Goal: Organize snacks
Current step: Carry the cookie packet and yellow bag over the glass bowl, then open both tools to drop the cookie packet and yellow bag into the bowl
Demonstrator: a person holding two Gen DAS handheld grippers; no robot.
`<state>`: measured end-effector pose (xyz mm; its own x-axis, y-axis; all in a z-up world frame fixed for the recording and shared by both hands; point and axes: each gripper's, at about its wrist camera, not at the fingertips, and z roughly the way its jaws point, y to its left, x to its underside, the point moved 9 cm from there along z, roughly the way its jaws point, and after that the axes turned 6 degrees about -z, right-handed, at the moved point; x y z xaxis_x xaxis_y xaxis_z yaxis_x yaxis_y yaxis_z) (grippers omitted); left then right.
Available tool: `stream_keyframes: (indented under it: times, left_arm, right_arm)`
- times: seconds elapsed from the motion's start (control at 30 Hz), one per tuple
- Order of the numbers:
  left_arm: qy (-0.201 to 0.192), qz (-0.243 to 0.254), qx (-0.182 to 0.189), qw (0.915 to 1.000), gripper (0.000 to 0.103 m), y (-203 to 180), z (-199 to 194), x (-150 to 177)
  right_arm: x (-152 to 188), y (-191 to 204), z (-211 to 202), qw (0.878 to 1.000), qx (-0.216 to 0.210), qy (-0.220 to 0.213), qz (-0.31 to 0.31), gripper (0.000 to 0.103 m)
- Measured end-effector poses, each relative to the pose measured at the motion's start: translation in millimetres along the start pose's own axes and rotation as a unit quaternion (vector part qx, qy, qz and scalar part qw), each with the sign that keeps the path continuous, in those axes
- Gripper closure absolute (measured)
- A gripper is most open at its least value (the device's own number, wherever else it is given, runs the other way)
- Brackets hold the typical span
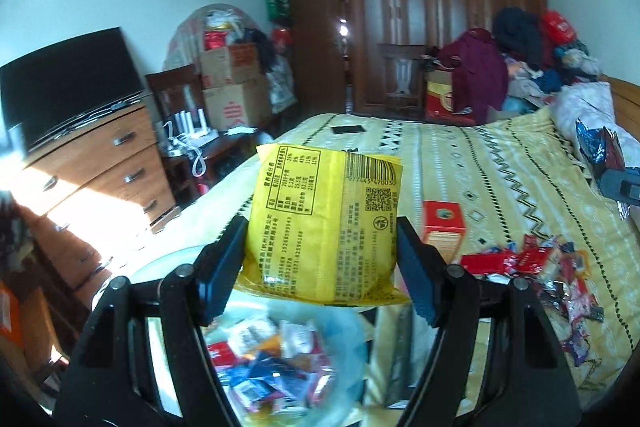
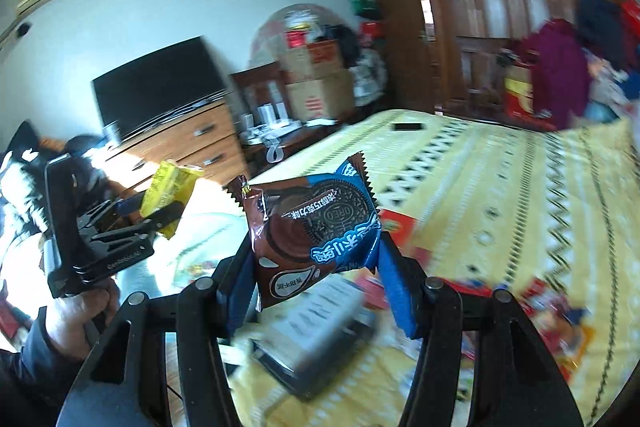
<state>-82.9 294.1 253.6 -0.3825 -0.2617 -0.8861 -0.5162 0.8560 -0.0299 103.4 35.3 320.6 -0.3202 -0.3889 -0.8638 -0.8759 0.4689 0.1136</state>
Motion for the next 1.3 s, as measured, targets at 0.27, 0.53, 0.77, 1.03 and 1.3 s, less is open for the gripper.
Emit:
stream_keyframes:
  times: [0.27, 0.53, 0.77, 1.03, 1.3]
  left_arm:
    - [0.022, -0.039, -0.04, 0.9982, 0.03, 56, 13, 15]
    - [0.046, -0.064, -0.055, 0.9954, 0.03, 90, 21, 36]
    - [0.059, -0.071, -0.062, 0.9938, 0.03, 106, 25, 45]
    - [0.073, -0.076, -0.064, 0.9924, 0.03, 115, 33, 53]
    - [0.077, -0.074, -0.064, 0.9922, 0.03, 117, 36, 53]
  right_arm:
    - [-27, 93, 73, 0.996, -0.07, 0.031, -0.036, 0.042]
    - [-15, 159, 130, 0.988, -0.113, 0.076, -0.071, 0.042]
    - [-6, 186, 158, 0.984, -0.128, 0.096, -0.082, 0.042]
    - [8, 195, 174, 0.981, -0.133, 0.114, -0.083, 0.042]
    - [12, 193, 182, 0.981, -0.134, 0.12, -0.079, 0.042]
